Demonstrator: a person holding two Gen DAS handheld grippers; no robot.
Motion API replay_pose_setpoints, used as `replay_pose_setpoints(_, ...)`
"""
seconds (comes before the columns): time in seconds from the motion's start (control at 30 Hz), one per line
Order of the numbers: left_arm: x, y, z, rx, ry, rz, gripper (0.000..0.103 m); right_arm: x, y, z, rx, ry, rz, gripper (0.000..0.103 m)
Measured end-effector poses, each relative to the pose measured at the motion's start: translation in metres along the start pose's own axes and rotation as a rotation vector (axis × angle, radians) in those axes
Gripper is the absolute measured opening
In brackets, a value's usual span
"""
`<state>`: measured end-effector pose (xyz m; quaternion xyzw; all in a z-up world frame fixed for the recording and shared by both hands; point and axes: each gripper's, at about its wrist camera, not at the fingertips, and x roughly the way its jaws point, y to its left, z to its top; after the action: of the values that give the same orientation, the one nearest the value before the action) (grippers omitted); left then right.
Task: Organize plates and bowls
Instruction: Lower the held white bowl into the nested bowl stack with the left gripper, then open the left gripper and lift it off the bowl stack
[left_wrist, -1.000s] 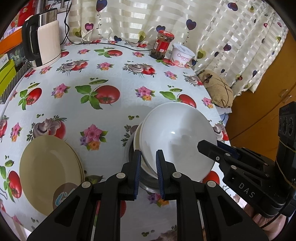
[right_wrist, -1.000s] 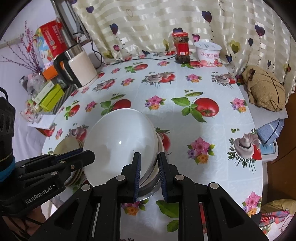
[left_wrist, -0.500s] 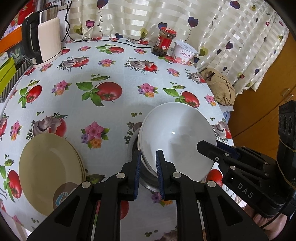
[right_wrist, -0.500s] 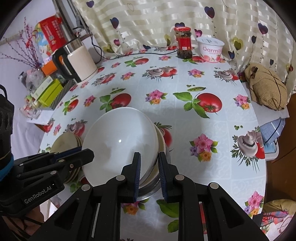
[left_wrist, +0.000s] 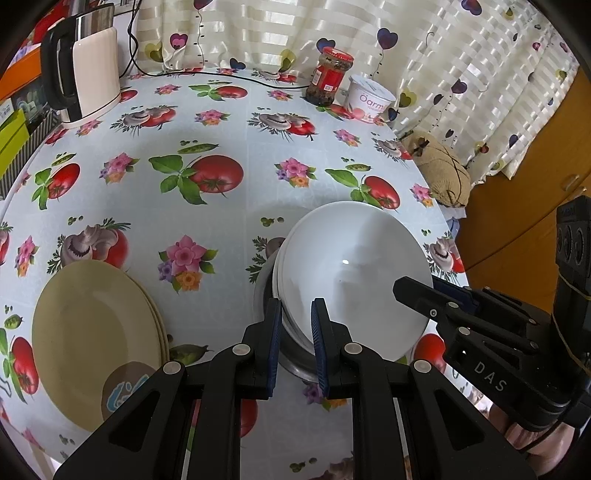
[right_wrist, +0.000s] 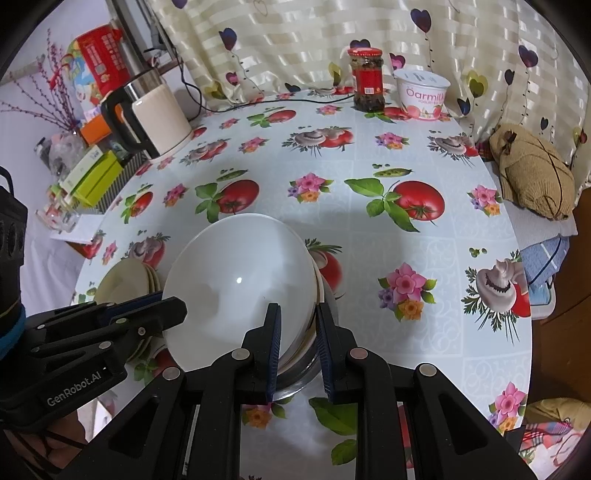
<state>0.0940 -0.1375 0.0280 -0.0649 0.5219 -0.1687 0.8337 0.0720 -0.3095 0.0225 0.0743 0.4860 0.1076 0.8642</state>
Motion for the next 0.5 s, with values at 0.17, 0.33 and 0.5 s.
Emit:
replay_pose_setpoints(0.17, 0.0044, 0.0004, -0.0026, 0.003, 0.011, -0.001, 0.017, 0.0010, 0.0001, 0.0001, -0.002, 0.002, -0.001, 0.021)
replay_pose_setpoints(0.33, 0.0047, 0.0017, -0.0032, 0.004, 0.007, -0.011, 0.017, 0.0020, -0.0007, -0.0004, 0.000, 0.004, 0.001, 0.022)
replay_pose_setpoints(0.5, 0.0014, 0.0023, -0.0018, 0.004, -0.007, -0.022, 0.017, 0.0017, 0.0000, -0.0007, -0.002, 0.005, 0.001, 0.023)
